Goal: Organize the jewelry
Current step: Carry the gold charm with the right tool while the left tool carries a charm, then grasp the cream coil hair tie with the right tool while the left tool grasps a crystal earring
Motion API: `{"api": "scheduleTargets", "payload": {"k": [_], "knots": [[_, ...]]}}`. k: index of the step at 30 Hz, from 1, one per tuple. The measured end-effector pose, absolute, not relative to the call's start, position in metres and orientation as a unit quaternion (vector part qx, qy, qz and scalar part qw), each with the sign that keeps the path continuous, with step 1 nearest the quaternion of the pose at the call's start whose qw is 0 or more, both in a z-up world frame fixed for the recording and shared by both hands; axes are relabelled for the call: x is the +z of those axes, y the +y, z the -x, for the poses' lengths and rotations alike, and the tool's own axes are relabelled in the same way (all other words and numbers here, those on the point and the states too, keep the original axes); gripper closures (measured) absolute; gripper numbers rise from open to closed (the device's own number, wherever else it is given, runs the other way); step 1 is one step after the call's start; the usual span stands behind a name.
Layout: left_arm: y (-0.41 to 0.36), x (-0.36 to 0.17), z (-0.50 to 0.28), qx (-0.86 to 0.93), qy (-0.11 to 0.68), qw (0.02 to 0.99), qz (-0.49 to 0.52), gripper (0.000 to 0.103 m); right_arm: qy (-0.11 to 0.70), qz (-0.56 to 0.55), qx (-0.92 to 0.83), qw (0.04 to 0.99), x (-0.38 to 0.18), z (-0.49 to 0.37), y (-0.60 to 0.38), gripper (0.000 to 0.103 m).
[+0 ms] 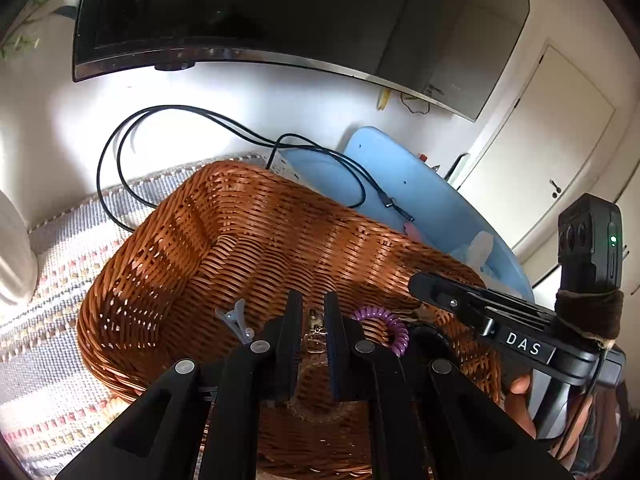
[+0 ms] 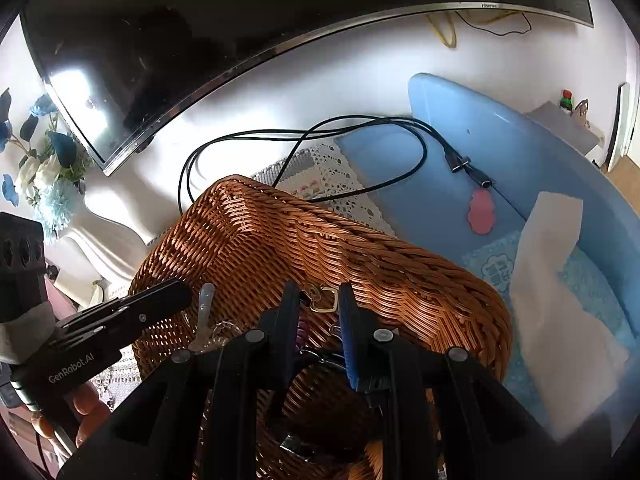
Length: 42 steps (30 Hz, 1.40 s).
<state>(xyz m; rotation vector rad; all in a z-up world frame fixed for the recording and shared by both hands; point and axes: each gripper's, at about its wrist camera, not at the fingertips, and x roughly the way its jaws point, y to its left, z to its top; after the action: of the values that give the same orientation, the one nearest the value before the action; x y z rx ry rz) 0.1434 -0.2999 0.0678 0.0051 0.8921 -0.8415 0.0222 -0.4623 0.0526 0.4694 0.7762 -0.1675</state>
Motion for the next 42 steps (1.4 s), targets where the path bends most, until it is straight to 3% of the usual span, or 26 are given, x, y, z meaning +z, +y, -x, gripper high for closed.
{"api": "scheduleTargets", "payload": {"k": [2,4,6,7,13,25,31,38,42], "knots": [[-0.303,0.069,-0.143,-0.391,0.415,0.821,-0.009,0.092,0.375,-0.227,-0.075,0.896,0.052,-0.023,-0.461,0.08],[-0.301,0.071,-0.14,-0.386,0.412,0.825,-0.014,0.084,0.374,-0.236,-0.061,0.895,0.052,-0.023,-0.46,0.08],[-0.301,0.078,-0.136,-0.382,0.404,0.831,-0.015,0.057,0.366,-0.25,-0.043,0.895,0.053,-0.021,-0.461,0.079],[-0.299,0.081,-0.134,-0.381,0.396,0.836,-0.013,0.055,0.356,-0.244,-0.052,0.901,0.057,-0.017,-0.462,0.079],[-0.264,0.122,-0.106,-0.372,0.351,0.859,-0.008,0.055,0.335,-0.231,-0.065,0.911,0.069,-0.004,-0.457,0.079],[-0.084,0.161,-0.057,-0.289,0.301,0.908,0.036,0.055,0.319,-0.19,0.024,0.928,0.11,0.036,-0.36,0.078],[-0.023,0.141,-0.057,-0.256,0.317,0.912,0.051,0.055,0.347,-0.164,0.08,0.92,0.104,0.023,-0.289,0.078],[0.01,0.078,-0.095,-0.209,0.398,0.892,0.038,0.055,0.455,-0.183,0.106,0.865,0.057,-0.013,-0.241,0.078],[0.036,0.044,-0.115,-0.192,0.427,0.88,0.081,0.055,0.476,-0.173,0.023,0.862,0.033,-0.034,-0.247,0.078]]}}
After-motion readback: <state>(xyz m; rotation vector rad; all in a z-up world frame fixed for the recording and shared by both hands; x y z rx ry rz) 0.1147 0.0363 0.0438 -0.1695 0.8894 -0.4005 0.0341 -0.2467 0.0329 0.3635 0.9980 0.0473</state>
